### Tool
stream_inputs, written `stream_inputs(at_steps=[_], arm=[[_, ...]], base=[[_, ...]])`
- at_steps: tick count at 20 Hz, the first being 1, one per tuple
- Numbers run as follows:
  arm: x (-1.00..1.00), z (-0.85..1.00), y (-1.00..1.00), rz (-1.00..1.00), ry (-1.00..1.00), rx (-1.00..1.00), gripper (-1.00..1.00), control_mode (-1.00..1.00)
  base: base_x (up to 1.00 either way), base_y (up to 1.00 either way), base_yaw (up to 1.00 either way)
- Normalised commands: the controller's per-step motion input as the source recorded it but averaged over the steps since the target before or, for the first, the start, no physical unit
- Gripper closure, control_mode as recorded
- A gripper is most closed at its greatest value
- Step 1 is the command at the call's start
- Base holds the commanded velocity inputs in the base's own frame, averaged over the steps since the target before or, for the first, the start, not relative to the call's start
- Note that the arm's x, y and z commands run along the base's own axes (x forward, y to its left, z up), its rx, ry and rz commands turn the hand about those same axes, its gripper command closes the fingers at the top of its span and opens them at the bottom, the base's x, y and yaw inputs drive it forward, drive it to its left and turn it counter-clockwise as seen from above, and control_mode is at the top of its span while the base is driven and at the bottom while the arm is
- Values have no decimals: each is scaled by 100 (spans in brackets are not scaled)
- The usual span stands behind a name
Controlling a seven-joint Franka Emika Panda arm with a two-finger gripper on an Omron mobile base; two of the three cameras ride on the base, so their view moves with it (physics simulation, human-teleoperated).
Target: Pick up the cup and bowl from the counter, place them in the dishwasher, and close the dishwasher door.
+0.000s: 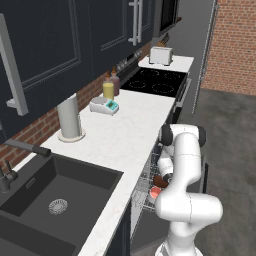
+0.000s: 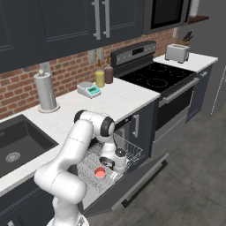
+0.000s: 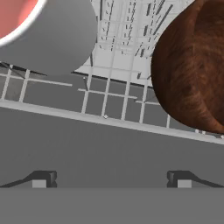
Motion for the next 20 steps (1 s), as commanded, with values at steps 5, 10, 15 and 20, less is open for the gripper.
stream_inputs(at_steps=[5,10,15,20], arm=[[26,-25,-3,1,0,0,-100,-100],[28,-18,-2,0,0,3,-100,-100],[26,-14,0,0,0,3,-100,-100],[24,-13,0,0,0,3,-100,-100]], base=[[0,0,0],[0,0,0],[0,0,0],[0,0,0]])
